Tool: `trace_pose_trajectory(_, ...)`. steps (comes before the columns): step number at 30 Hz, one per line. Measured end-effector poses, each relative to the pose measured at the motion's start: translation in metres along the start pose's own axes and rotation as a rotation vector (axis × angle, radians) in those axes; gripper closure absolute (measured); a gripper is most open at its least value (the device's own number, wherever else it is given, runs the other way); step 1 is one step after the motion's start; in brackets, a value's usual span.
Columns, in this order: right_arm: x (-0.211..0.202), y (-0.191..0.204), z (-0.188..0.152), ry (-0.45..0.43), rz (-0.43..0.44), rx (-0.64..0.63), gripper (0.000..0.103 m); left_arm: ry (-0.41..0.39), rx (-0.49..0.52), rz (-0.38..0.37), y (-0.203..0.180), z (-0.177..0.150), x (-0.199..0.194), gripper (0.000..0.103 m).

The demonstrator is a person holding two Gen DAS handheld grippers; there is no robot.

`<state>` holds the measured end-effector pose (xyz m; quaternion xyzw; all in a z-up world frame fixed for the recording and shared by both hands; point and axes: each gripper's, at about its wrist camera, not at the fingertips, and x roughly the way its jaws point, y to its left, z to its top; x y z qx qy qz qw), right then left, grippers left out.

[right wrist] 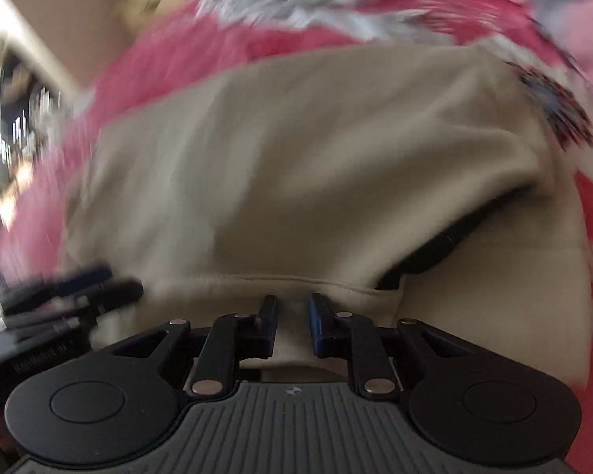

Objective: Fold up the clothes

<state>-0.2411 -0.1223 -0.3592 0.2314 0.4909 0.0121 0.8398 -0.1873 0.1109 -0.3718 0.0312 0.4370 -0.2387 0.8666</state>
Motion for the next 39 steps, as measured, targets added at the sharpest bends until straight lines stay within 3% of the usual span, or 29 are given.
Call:
trace_pose_trajectory(7,-0.004,-0.050,-0.034,-0.113,0.272,0.328,0.075,0.050,-0.010,0.191,-0.021,0.003,-0.043,0.056)
trace_pose_trajectory(9,-0.004,-0.064,-0.044,-0.144,0.350,0.421,0.075,0.032,-0.022,0.205,-0.024,0.000,-0.060,0.056)
trace_pose_trajectory(15,-0.021,-0.066,-0.054,-0.202,0.349,0.428,0.075,-0.026,-0.049,0.273,-0.032,-0.005,-0.107,0.056)
trace_pose_trajectory(27,-0.067,-0.079,-0.067,-0.293,0.369,0.457,0.075,-0.096,-0.137,0.282,-0.042,-0.026,-0.177,0.056)
trace_pose_trajectory(32,-0.093,-0.076,-0.066,-0.332,0.376,0.415,0.075,-0.126,-0.117,0.261,-0.055,-0.024,-0.186,0.056)
trace_pose_trajectory(39,-0.118,-0.073,-0.060,-0.397,0.377,0.325,0.075,-0.112,-0.122,0.245,-0.054,-0.022,-0.163,0.055)
